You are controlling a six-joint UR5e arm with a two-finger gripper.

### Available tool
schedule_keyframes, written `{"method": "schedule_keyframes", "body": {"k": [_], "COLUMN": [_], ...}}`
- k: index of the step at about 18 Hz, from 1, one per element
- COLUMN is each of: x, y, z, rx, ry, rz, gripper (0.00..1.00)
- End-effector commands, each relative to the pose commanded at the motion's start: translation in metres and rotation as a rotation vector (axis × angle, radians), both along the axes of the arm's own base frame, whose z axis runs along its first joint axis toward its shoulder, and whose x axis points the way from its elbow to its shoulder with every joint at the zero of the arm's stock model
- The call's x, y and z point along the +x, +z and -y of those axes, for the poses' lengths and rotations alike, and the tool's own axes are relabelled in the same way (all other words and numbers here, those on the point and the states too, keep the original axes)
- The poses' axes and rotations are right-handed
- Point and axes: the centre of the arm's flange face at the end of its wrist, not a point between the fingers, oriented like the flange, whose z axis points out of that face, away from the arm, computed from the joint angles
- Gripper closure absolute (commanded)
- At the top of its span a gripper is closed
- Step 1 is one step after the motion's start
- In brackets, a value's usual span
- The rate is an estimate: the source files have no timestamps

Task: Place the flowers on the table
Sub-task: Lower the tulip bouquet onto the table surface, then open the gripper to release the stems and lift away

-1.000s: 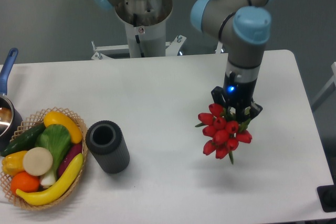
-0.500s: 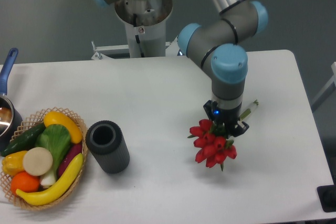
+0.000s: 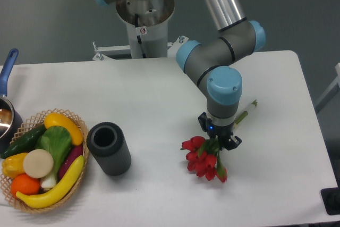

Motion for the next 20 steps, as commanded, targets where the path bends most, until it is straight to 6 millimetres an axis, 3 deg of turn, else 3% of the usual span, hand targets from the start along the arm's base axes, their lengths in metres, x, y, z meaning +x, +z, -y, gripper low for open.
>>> {"method": "schedule_keyframes", "body": {"k": [1, 6, 10, 13, 15, 17, 20], "x": [-0.002, -0.003, -0.030, -0.048, -0.063, -0.076, -0.088], "y": [0.005, 0.038, 0.109, 0.142, 0.157, 0.179, 0.198], "z": [-0.002, 0.001, 0.003, 0.011, 0.021, 0.040, 0.076], "rx": [0.012, 0.078, 0.186, 0.238, 0.290, 0.335, 0.357], "ry": [-0.001, 0.014, 0.127, 0.147, 0.162, 0.161, 0.118], "rz": [-0.010, -0.057, -0.145, -0.187, -0.187, -0.196, -0.187], "gripper": [0.00, 0.00, 0.00, 0.00, 0.00, 0.00, 0.00]}}
